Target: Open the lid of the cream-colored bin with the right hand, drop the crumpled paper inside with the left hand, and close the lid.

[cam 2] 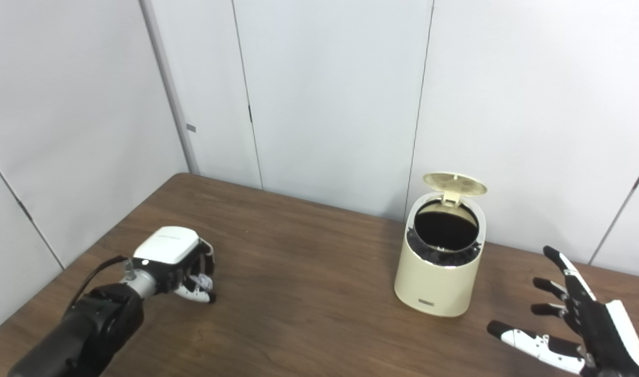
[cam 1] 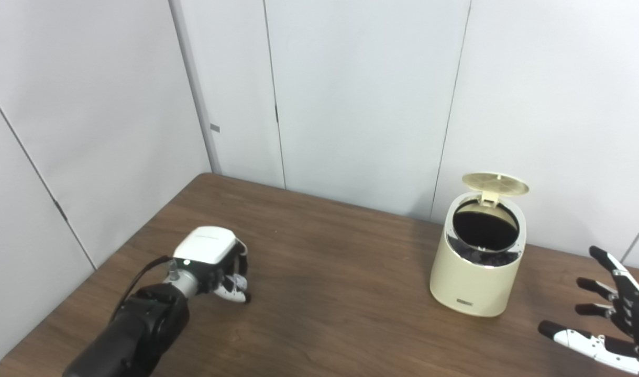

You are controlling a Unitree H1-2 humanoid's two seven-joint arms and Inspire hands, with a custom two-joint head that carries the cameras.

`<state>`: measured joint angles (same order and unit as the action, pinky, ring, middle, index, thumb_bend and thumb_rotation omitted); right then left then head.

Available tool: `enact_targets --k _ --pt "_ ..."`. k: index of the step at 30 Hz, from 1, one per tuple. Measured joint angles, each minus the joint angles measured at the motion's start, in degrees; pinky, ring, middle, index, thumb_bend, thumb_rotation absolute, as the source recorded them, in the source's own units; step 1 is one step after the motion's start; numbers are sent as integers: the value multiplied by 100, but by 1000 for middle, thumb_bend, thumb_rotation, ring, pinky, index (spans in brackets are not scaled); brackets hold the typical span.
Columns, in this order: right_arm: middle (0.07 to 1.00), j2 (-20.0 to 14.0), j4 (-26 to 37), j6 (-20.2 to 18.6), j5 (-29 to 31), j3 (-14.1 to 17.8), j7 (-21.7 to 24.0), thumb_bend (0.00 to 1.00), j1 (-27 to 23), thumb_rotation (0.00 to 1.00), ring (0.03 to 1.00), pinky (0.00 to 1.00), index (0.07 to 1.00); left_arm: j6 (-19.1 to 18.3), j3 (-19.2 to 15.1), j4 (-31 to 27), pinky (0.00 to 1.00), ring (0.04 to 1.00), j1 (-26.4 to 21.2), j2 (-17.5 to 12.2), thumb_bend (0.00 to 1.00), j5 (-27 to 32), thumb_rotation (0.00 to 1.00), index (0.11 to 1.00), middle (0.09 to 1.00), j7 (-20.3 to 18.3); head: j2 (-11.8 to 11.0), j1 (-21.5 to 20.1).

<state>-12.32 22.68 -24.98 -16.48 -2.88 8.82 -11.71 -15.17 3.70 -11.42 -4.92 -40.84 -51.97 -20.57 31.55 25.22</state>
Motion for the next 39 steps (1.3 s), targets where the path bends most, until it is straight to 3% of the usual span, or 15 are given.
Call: enact_targets --k 7,16,21,27,33,36,39 --pt "975 56 -1 -1 -32 0 -12 616 -1 140 837 651 920 23 -97 -360 287 360 -82 -12 497 5 0 529 441 -328 -26 9" --pt "968 106 -31 -8 -54 -9 -16 617 -13 138 845 654 922 48 -245 -977 274 345 -660 -116 495 -9 0 531 460 -860 -44 -18" --pt "960 107 -102 16 -83 -28 -41 606 -17 119 833 623 917 108 -252 -1041 282 345 -914 -115 495 -6 0 530 468 -970 -70 -105" --pt "954 134 -155 55 -83 -53 -83 640 -22 122 835 655 911 223 -243 -1314 277 344 -1323 -82 495 -5 0 527 458 -1154 -97 -299" --pt "926 141 -384 95 -209 -88 -208 685 -34 179 813 646 902 296 -34 -1453 279 342 -2021 215 493 7 0 533 467 -1309 -185 -554" --pt "916 118 -568 374 -223 -98 -258 703 -40 201 798 630 896 305 114 -1482 251 332 -2354 441 493 0 0 532 457 -1367 -246 -720" --pt "907 91 -787 612 -246 -103 -294 727 -41 216 790 631 890 476 256 -1453 292 352 -2581 599 496 -7 0 525 481 -1361 -255 -896"
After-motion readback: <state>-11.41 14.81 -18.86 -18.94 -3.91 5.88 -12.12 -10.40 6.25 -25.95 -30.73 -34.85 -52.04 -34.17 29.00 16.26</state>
